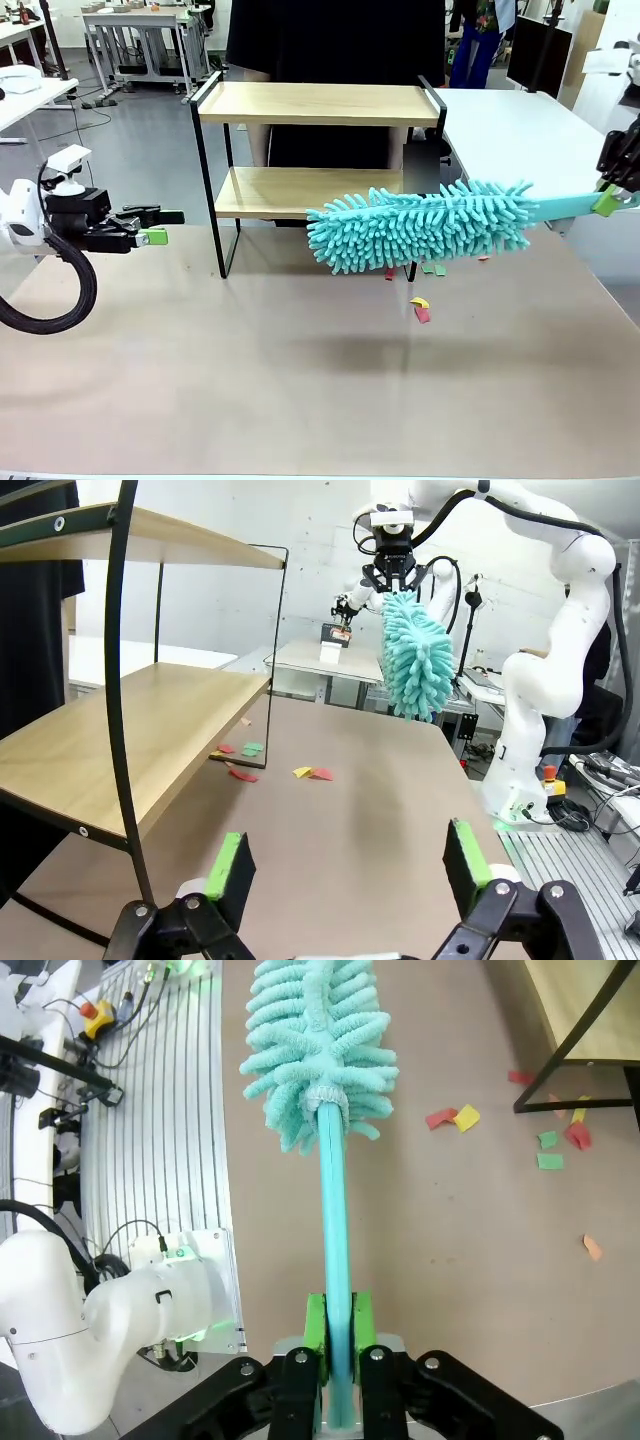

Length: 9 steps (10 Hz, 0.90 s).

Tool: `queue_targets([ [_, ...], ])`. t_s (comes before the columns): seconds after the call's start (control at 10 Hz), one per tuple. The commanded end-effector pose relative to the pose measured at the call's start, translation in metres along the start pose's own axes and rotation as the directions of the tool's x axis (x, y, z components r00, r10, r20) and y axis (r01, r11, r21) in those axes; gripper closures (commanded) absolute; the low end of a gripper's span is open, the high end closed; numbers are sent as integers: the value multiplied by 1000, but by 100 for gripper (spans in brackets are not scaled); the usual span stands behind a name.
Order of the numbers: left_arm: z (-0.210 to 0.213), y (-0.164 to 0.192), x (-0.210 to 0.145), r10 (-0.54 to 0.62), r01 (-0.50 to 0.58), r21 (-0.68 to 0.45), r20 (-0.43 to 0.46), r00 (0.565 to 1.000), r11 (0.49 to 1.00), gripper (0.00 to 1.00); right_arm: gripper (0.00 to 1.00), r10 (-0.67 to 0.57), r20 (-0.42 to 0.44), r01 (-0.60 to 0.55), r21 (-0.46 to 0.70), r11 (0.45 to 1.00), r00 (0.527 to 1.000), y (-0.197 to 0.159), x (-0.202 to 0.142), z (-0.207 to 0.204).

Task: Clean the shelf.
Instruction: Hand the Duster back to the human.

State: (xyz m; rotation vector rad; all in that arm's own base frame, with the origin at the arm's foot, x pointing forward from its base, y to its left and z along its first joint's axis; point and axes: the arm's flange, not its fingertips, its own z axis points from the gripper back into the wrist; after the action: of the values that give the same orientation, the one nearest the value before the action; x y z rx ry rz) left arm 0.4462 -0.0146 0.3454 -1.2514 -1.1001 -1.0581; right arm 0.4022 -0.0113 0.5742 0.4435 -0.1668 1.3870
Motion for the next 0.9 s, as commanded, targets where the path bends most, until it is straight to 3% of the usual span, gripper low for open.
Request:
queue_targets([
  [0.0,0,0,1,-8,8,2,-3,1000,1000,0,87,3,2,-3,-8,1000,1000,3,-1,0],
  [0.4,-28,-24,11,24,-25,43,20,1000,999,0,87,-4,-3,4,-2,1000,1000,0,-1,0],
  [0.8,-54,-40,12,13,-11,96,-25,1000,995,0,87,110,111,-107,-36,994,988,-16,7,-26],
])
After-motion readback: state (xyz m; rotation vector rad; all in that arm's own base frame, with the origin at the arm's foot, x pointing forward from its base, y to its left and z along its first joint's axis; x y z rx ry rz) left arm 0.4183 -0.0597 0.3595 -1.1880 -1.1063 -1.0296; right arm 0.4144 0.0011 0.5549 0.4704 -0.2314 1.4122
